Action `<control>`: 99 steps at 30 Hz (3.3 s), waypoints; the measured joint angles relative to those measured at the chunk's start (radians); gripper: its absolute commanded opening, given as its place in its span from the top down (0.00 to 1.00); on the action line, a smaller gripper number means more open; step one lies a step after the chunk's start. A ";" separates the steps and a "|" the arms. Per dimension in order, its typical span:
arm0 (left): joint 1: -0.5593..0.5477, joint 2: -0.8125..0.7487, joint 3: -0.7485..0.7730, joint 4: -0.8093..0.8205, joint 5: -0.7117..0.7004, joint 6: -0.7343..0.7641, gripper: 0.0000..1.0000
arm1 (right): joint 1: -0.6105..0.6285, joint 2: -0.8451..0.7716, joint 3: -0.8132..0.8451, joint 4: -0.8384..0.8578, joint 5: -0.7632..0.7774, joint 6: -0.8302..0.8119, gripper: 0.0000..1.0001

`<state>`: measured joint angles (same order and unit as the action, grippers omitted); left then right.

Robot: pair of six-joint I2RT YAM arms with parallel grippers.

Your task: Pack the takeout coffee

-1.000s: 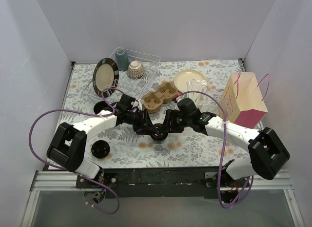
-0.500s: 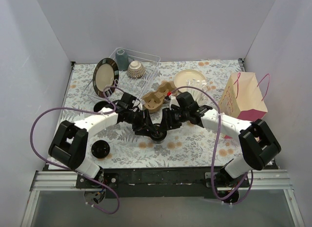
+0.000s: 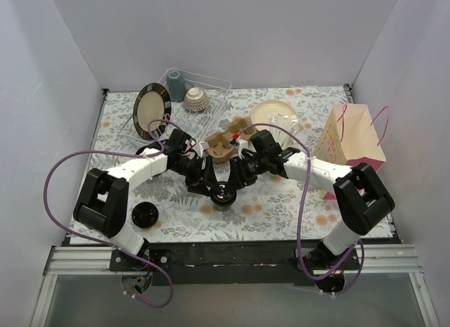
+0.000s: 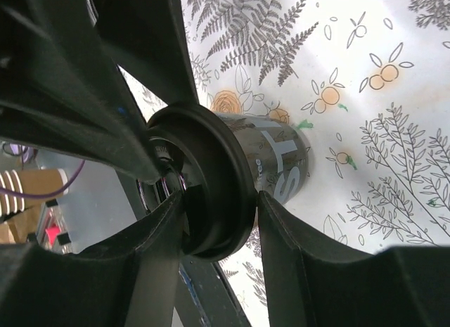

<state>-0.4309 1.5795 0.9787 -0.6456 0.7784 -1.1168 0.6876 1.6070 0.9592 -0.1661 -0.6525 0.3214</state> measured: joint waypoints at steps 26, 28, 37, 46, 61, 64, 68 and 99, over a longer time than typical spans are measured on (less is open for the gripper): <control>0.055 -0.181 -0.135 0.059 -0.058 -0.013 0.71 | 0.003 0.029 0.048 -0.072 -0.029 -0.079 0.53; 0.056 -0.179 -0.137 0.063 -0.072 -0.019 0.71 | 0.003 0.031 0.051 -0.075 -0.029 -0.080 0.53; 0.056 -0.195 -0.139 0.071 -0.116 -0.025 0.66 | 0.003 0.032 0.053 -0.080 -0.032 -0.084 0.54; 0.058 -0.195 -0.179 0.089 -0.113 -0.031 0.59 | 0.003 0.033 0.053 -0.081 -0.035 -0.085 0.54; 0.059 -0.273 -0.183 0.122 -0.100 -0.101 0.61 | 0.002 0.034 0.050 -0.079 -0.040 -0.082 0.55; 0.053 -0.281 -0.195 0.146 -0.089 -0.113 0.63 | 0.002 0.034 0.047 -0.074 -0.042 -0.080 0.55; 0.040 -0.282 -0.228 0.162 -0.087 -0.129 0.66 | 0.002 0.034 0.046 -0.071 -0.043 -0.077 0.55; 0.007 -0.204 -0.244 0.145 -0.069 -0.302 0.64 | -0.018 0.019 -0.044 0.039 -0.094 -0.047 0.58</control>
<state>-0.4240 1.3754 0.7349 -0.5011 0.7097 -1.4189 0.6697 1.6260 0.9154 -0.1276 -0.7467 0.2745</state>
